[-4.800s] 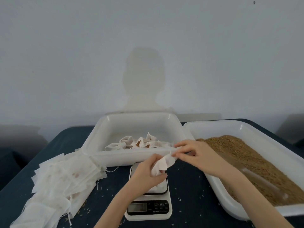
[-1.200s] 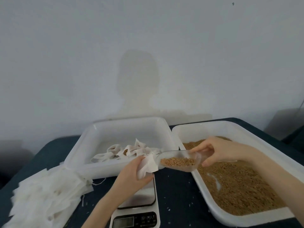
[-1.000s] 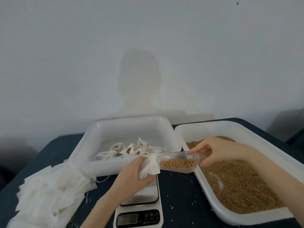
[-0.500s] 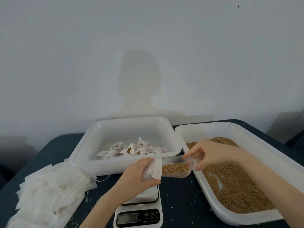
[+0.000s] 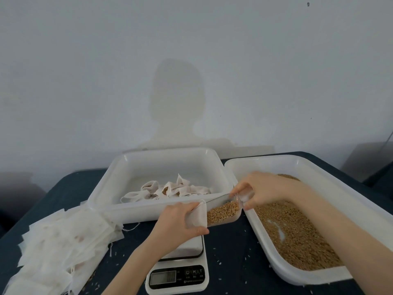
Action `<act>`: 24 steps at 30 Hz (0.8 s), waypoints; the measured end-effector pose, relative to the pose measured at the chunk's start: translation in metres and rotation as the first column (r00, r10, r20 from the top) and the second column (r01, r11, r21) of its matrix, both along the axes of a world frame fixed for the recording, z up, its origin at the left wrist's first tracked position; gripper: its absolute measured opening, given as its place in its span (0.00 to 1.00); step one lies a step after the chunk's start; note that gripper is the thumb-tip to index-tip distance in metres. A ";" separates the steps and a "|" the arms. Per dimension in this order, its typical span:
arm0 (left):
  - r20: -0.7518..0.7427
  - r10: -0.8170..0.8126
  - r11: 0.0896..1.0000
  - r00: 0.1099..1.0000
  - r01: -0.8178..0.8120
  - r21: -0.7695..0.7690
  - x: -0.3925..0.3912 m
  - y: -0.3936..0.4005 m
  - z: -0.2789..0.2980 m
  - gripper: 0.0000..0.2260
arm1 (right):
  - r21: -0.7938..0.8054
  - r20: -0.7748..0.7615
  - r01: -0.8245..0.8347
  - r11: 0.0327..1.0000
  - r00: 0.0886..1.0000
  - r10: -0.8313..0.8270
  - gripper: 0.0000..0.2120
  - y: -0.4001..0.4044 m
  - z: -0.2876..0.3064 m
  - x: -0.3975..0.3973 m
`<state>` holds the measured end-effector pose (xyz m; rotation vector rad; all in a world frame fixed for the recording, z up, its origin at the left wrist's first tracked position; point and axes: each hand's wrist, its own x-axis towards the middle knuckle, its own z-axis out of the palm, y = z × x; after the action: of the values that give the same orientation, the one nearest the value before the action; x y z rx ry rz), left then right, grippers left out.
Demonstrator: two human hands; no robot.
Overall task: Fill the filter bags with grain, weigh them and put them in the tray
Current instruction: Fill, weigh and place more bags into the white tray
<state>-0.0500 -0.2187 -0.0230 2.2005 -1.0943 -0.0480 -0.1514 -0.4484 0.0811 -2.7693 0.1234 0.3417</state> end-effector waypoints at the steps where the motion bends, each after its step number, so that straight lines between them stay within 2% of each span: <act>1: 0.005 0.016 1.000 1.000 -0.016 -0.003 0.000 -0.001 -0.001 0.33 | -0.051 0.004 -0.013 0.999 1.000 0.013 0.20 0.002 0.003 0.003; 3: 0.024 0.060 0.998 0.998 -0.060 0.000 0.002 -0.003 -0.003 0.35 | -0.174 0.047 -0.048 0.984 0.997 0.057 0.20 0.006 0.010 0.009; 6: 0.058 0.130 0.991 0.990 -0.130 0.002 0.003 -0.007 -0.007 0.36 | -0.355 0.205 -0.041 0.934 0.971 0.121 0.16 0.012 0.021 0.016; 9: 0.022 0.194 0.977 0.981 -0.191 -0.091 0.001 -0.011 -0.012 0.37 | -0.505 0.267 -0.051 0.862 0.940 0.212 0.15 0.022 0.032 0.024; 13: -0.068 0.205 0.960 0.976 -0.214 -0.181 -0.004 -0.013 -0.016 0.37 | -0.612 0.275 -0.036 0.790 0.927 0.256 0.16 0.034 0.048 0.025; 16: -0.084 0.211 0.956 0.974 -0.223 -0.192 -0.009 -0.016 -0.015 0.37 | -0.673 0.252 -0.029 0.739 0.931 0.266 0.19 0.043 0.055 0.023; 24: -0.104 0.229 0.947 0.968 -0.246 -0.205 -0.012 -0.021 -0.012 0.36 | -0.682 0.218 -0.019 0.731 0.949 0.228 0.20 0.049 0.061 0.018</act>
<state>-0.0623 -0.2394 -0.0347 2.0980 -0.7466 0.0858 -0.1329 -0.3993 0.1423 -3.5306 -0.0266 -0.1254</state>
